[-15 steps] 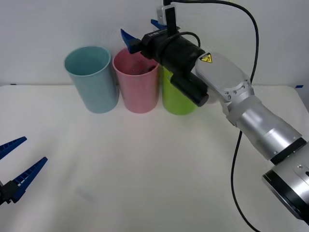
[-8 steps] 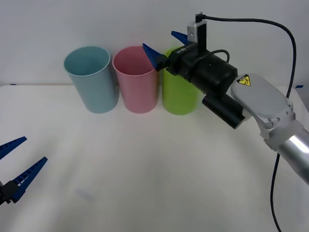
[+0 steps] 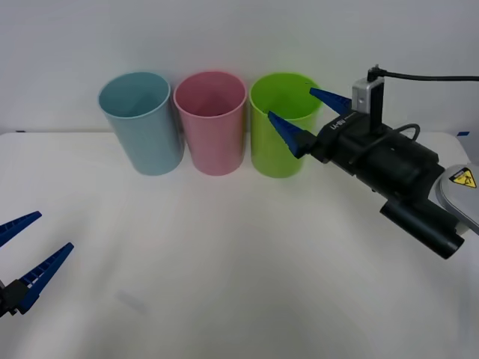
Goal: Grasp the object on the table and drop it into the matching bin: aluminum can to the light blue bin, PET bottle to the pink bin.
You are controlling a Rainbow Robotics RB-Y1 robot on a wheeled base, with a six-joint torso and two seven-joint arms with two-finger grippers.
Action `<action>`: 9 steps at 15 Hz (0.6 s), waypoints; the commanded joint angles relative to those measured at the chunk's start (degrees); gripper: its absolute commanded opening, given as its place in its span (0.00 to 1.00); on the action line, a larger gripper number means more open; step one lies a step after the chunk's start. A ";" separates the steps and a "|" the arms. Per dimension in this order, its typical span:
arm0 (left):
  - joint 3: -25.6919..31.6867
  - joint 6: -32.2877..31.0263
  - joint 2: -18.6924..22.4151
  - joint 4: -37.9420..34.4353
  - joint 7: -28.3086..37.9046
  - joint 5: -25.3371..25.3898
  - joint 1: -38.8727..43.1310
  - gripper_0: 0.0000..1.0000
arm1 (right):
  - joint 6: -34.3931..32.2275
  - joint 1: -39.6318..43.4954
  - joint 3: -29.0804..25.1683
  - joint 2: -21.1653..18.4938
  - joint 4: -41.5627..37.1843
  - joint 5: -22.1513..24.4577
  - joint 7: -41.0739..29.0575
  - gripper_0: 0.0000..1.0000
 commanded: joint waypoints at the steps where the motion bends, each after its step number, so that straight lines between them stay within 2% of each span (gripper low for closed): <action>1: 0.00 0.00 0.00 0.00 0.00 0.00 0.00 1.00 | -1.58 7.76 -3.91 -1.95 -4.58 -0.09 1.67 1.00; 3: 0.00 0.00 0.00 0.00 0.00 0.00 0.00 1.00 | -5.80 13.03 -8.30 -1.51 -5.54 -0.01 4.57 1.00; 6: 0.00 0.00 0.00 0.00 0.00 0.00 0.00 1.00 | -9.23 18.57 -11.73 -1.34 -6.07 -2.47 12.04 1.00; 9: 0.00 0.00 0.00 0.00 0.00 0.00 0.00 1.00 | -13.10 23.75 -15.16 0.33 -6.16 -2.99 17.66 1.00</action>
